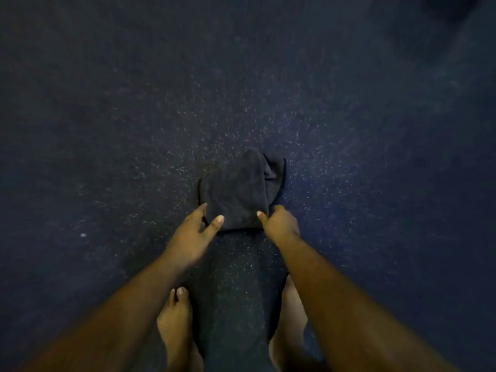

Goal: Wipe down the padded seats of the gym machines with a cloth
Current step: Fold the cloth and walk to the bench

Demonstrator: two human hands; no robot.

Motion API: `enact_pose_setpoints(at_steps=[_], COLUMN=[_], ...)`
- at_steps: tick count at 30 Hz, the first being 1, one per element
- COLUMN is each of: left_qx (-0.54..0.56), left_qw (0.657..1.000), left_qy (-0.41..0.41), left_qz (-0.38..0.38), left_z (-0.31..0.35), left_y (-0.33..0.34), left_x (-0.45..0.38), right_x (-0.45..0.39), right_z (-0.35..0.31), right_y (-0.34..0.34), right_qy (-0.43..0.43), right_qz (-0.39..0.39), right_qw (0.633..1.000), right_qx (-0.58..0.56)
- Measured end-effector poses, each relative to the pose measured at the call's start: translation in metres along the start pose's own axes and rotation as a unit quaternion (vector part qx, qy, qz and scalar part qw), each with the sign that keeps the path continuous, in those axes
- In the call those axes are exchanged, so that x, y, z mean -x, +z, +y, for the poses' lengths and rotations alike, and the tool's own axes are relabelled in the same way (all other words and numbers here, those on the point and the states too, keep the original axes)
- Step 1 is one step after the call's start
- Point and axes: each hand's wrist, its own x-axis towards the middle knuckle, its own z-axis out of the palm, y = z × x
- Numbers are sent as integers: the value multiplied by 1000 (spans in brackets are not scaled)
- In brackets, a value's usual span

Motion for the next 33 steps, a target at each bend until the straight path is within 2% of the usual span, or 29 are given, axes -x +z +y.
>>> enact_pose_setpoints(at_steps=[4,6,8,11,14,16,18,20,23,25,27,30,33], left_qx=[-21,-57,-115,-185,-194,-169,-109,-47,115,204,251,301,287], left_qw=[999,998,993,978,970,975,982,987,979,962,949,931,923], left_qy=[-27,-7,29,93,133,144,153,143,148,171,190,202,224], left_qz=[-25,-16,-15,-39,-66,-32,20,64,82,55,28,-39,-125], left_z=[-24,-22,-9,35,95,143,190,232,301,336,365,401,427], left_y=[18,18,8,-16,-45,-76,-110,-141,-196,-229,-260,-292,-315], left_x=[-45,-48,-38,6,73,134,197,256,352,402,448,494,525], right_x=[-39,-39,-23,45,141,216,294,358,458,510,558,608,645], right_z=[-4,-10,-17,-31,-58,-87,-116,-142,-163,-169,-175,-186,-192], right_y=[33,34,21,-24,-93,-154,-212,-256,-322,-350,-372,-396,-425], right_qy=[54,30,-16,-68,-85,-101,-112,-123,-187,-254,-296,-340,-351], right_qz=[-26,-25,-26,-55,-80,-81,-70,-58,-20,-25,40,151,235], right_qw=[998,998,991,941,884,850,831,825,870,897,918,905,888], right_qx=[-25,-47,-130,-327,-453,-511,-541,-548,-455,-360,-261,-204,-180])
